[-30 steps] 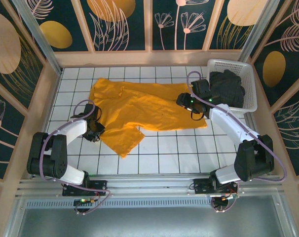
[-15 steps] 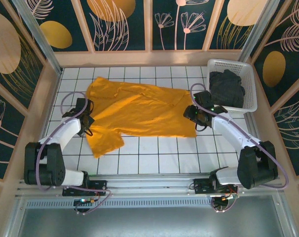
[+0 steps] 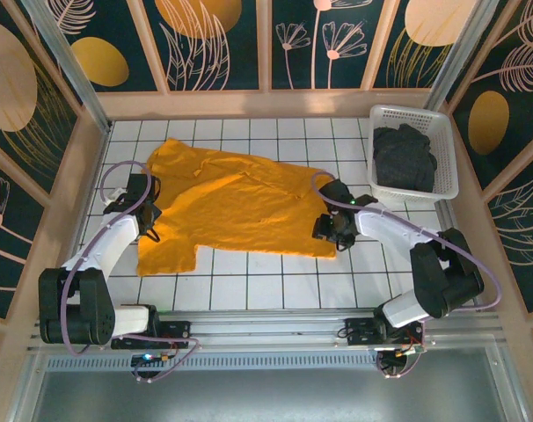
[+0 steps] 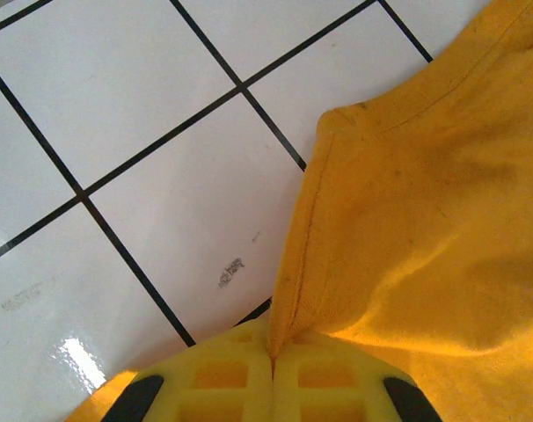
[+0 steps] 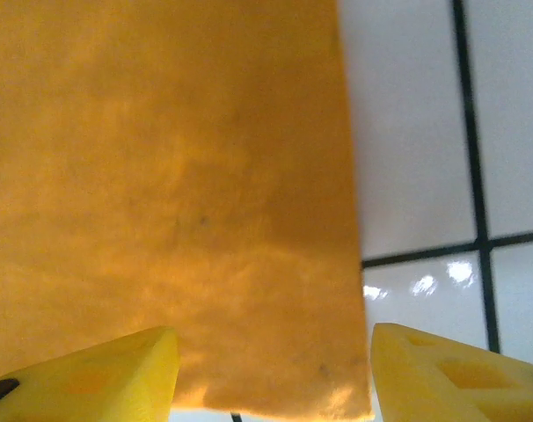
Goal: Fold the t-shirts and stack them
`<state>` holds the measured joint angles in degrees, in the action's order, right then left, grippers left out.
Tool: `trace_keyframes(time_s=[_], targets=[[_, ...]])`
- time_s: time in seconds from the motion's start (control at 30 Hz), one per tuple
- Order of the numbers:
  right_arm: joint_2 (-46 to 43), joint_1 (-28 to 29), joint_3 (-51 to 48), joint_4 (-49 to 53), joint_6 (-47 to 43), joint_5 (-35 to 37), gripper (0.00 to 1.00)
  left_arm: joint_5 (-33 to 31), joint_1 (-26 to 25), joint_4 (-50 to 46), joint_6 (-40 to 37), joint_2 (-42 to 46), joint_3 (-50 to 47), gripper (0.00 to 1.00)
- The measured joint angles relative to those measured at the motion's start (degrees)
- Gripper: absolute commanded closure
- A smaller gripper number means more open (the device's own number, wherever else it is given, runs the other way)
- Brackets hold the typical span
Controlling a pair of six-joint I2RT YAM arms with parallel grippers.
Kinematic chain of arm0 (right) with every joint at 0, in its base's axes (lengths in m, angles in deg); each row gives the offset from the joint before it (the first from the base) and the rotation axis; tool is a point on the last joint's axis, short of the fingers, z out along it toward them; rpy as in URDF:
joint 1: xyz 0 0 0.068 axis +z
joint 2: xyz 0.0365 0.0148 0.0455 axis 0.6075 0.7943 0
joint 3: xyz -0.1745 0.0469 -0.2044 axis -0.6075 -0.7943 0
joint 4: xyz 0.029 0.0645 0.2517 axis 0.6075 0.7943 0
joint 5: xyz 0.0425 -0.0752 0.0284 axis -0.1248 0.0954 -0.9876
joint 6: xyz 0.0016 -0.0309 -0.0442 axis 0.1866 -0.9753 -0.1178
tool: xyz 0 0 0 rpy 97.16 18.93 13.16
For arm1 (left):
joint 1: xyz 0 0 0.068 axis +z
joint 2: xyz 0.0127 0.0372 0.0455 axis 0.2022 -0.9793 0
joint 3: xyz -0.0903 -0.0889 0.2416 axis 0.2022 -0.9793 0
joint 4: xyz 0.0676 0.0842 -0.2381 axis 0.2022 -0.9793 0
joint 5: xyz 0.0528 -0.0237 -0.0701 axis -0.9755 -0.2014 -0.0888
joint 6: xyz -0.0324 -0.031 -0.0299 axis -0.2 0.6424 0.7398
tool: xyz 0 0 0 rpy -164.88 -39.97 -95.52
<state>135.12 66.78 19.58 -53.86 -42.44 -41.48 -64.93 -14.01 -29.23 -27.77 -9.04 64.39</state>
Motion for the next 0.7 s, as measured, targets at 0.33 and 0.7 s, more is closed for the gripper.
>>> trace_keyframes(time_s=[0.33, 0.7], targets=[[2.8, 3.0, -4.0, 1.2, 1.9, 0.1, 0.45, 1.1, 0.0, 0.0, -0.7, 0.0, 0.0, 1.00], [8.2, 1.6, 3.2, -2.3, -0.3, 2.0, 1.00, 3.5, 0.0, 0.0, -1.0, 0.2, 0.4, 1.00]])
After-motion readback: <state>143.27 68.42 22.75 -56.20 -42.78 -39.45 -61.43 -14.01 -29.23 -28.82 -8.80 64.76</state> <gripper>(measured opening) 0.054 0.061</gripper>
